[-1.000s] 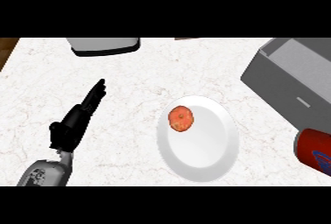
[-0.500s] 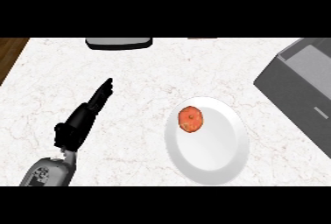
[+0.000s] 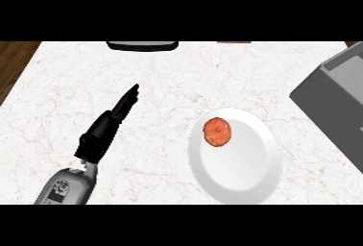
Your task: Pick the can from the plate and place it in the cardboard box
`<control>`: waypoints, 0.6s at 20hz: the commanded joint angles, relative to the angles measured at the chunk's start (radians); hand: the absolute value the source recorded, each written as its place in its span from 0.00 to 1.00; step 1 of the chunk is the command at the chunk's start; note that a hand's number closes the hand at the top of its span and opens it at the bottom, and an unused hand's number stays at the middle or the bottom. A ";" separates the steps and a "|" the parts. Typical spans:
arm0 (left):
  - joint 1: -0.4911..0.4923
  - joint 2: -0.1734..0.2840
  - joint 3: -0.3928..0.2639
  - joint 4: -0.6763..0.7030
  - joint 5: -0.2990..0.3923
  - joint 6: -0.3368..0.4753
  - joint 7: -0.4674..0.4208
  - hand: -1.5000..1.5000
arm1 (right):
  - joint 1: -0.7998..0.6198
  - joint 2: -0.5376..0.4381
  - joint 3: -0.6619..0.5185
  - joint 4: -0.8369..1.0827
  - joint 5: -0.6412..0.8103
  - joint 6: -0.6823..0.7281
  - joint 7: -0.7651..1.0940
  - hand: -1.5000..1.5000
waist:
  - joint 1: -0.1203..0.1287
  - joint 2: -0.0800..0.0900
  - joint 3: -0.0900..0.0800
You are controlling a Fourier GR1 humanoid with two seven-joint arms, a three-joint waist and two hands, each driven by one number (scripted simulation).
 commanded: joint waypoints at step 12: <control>-0.026 -0.020 0.034 0.021 -0.010 -0.048 -0.005 0.50 | -0.440 0.270 0.306 0.285 0.402 -0.163 -0.093 1.00 | 0.012 0.002 0.000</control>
